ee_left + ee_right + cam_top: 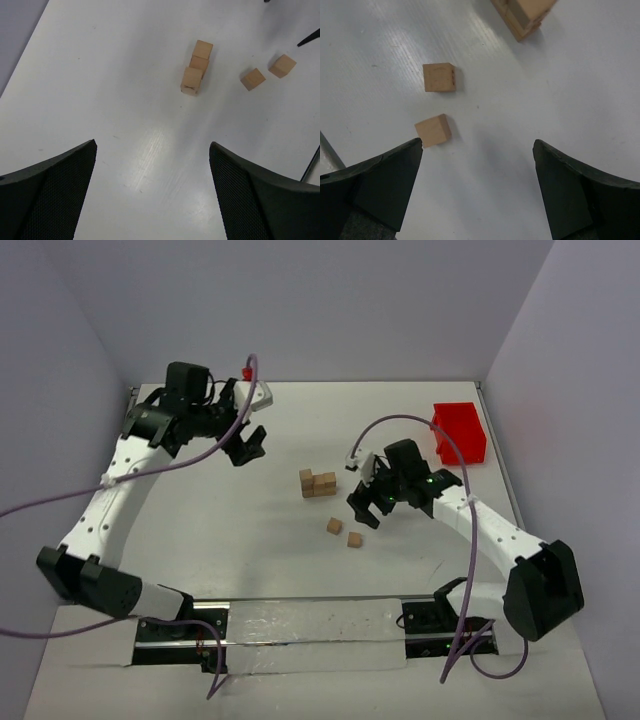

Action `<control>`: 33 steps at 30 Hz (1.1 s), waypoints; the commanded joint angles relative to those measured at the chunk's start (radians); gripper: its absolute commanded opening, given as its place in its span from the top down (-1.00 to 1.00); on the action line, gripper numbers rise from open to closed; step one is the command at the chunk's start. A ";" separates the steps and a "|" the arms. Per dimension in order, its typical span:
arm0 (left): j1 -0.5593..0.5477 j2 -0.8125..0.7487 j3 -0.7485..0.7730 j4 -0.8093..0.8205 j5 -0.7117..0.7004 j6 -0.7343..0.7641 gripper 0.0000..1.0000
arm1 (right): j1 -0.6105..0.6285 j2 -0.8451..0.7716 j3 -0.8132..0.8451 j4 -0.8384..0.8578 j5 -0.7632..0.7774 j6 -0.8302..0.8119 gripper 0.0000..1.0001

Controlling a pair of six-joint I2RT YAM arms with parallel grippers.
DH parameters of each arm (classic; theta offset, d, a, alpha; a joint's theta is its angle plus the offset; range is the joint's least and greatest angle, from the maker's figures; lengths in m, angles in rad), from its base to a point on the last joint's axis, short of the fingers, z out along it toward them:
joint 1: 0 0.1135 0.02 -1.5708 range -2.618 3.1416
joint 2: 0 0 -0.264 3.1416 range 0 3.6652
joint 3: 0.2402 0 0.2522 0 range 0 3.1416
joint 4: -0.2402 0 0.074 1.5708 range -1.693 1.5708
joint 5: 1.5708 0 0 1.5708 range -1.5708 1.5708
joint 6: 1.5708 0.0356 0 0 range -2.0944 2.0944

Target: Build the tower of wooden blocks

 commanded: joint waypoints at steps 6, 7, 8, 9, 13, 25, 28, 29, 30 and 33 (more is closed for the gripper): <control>0.091 -0.145 -0.220 0.159 0.080 -0.131 -0.99 | 0.190 0.201 0.118 0.045 0.085 0.088 -0.74; 0.096 -0.150 -0.234 0.168 0.082 -0.137 -0.99 | 0.202 0.217 0.122 0.049 0.087 0.095 -0.72; 0.102 -0.154 -0.244 0.176 0.085 -0.141 -0.99 | 0.210 0.232 0.124 0.053 0.088 0.098 -0.69; 0.108 -0.157 -0.249 0.182 0.090 -0.144 -0.99 | 0.216 0.247 0.125 0.059 0.090 0.101 -0.65; 0.115 -0.156 -0.256 0.199 0.080 -0.148 -0.99 | 0.248 0.289 0.110 0.097 0.114 0.113 -0.55; 0.119 -0.163 -0.280 0.223 0.021 -0.147 -0.99 | 0.297 0.374 0.098 0.166 0.141 0.127 -0.23; 0.119 -0.162 -0.281 0.221 0.018 -0.145 -0.99 | 0.296 0.385 0.097 0.177 0.149 0.122 -0.10; 0.119 -0.163 -0.281 0.222 0.017 -0.144 -0.99 | 0.296 0.388 0.099 0.178 0.152 0.119 -0.04; 0.119 -0.163 -0.282 0.223 0.015 -0.143 -0.99 | 0.297 0.393 0.100 0.178 0.156 0.117 0.03; 0.119 -0.163 -0.285 0.226 0.011 -0.140 -0.99 | 0.297 0.392 0.100 0.179 0.167 0.107 0.26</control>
